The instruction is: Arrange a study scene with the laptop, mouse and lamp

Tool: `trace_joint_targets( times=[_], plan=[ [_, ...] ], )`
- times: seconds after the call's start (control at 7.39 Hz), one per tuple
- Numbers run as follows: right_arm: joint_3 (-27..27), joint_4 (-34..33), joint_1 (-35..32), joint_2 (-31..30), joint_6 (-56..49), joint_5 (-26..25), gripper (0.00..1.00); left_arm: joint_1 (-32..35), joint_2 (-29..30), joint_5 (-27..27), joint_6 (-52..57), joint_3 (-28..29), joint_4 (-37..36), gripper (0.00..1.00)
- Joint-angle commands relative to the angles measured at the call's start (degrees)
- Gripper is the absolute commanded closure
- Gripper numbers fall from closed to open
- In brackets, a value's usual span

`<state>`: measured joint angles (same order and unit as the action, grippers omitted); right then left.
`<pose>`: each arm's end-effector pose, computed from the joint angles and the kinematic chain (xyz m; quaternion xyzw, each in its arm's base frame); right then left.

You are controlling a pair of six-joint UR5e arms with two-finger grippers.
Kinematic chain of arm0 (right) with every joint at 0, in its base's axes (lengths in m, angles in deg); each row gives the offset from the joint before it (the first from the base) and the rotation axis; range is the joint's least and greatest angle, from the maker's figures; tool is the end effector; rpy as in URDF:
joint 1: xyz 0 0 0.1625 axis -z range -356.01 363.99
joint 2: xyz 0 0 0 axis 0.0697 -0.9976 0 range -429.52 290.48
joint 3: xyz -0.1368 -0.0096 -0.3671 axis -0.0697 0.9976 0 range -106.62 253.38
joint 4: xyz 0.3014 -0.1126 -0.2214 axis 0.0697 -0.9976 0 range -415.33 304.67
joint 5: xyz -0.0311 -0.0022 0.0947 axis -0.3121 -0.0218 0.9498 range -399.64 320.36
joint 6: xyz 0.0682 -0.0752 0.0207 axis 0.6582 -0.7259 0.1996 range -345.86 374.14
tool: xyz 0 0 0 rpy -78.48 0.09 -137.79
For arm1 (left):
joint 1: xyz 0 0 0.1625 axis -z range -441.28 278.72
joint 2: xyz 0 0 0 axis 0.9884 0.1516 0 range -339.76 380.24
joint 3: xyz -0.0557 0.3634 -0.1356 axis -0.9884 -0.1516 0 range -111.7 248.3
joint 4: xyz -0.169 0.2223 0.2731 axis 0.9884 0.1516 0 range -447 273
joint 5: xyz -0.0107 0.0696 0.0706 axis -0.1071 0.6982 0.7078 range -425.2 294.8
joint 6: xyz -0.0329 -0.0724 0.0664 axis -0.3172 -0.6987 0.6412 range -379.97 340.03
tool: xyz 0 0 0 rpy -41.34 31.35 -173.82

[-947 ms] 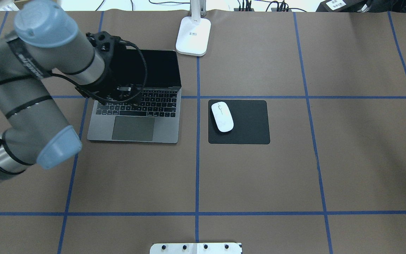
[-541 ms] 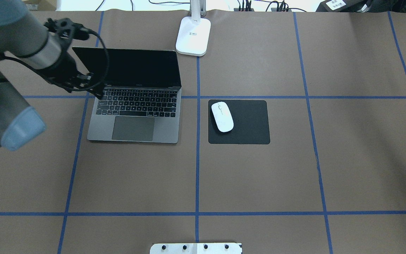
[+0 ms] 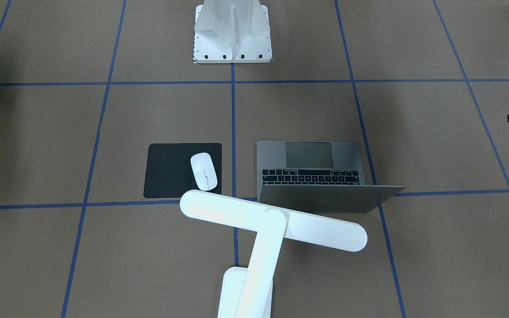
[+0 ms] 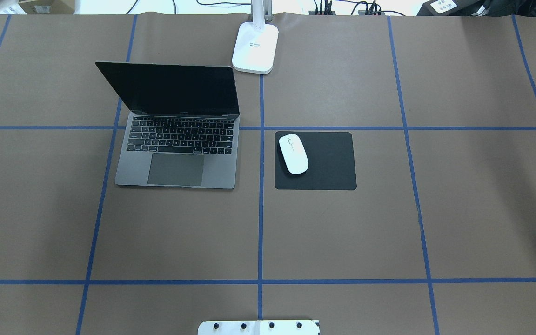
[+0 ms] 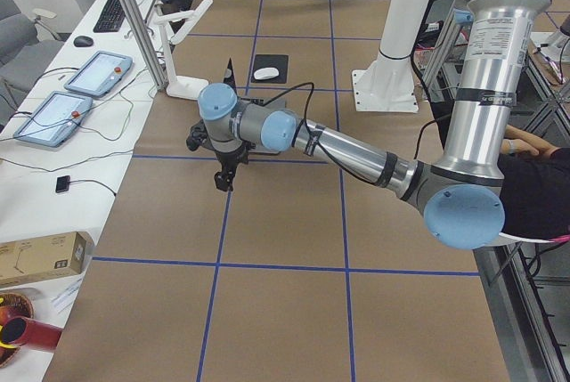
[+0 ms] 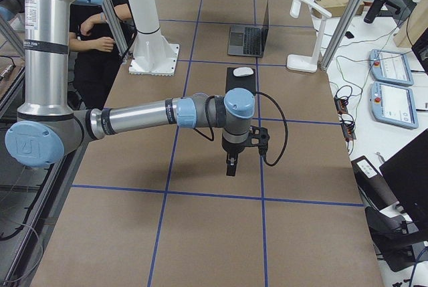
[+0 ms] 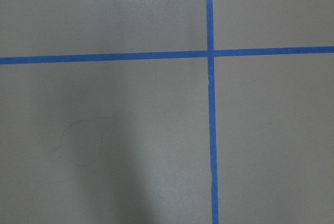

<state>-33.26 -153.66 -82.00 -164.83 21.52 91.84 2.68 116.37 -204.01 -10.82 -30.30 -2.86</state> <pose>0.0348 -0.4308 0.5528 -0.0107 -0.3547 0.0183 0.9348 -0.0018 -0.5089 0.5107 0.0815 0.4099 0.1517 0.8957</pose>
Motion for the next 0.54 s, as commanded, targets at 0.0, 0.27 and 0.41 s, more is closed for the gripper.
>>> trace_joint_targets(
  times=[0.0, 0.27, 0.41],
  plan=[
    [0.56, -0.02, -0.67, -0.22, -1.14, 0.87, 0.00, 7.08, -1.46, -0.15, 10.07, 8.49, -0.03, 0.00],
    [-0.31, 0.24, -1.28, -1.97, -1.14, 1.58, 0.00, 7.35, -8.92, -0.23, 9.40, 3.44, 0.32, 0.00],
    [-0.32, 0.06, -2.42, -2.07, -1.14, 1.58, 0.00, 7.35, -9.46, -0.15, 9.39, 3.59, 0.06, 0.00]
  ],
)
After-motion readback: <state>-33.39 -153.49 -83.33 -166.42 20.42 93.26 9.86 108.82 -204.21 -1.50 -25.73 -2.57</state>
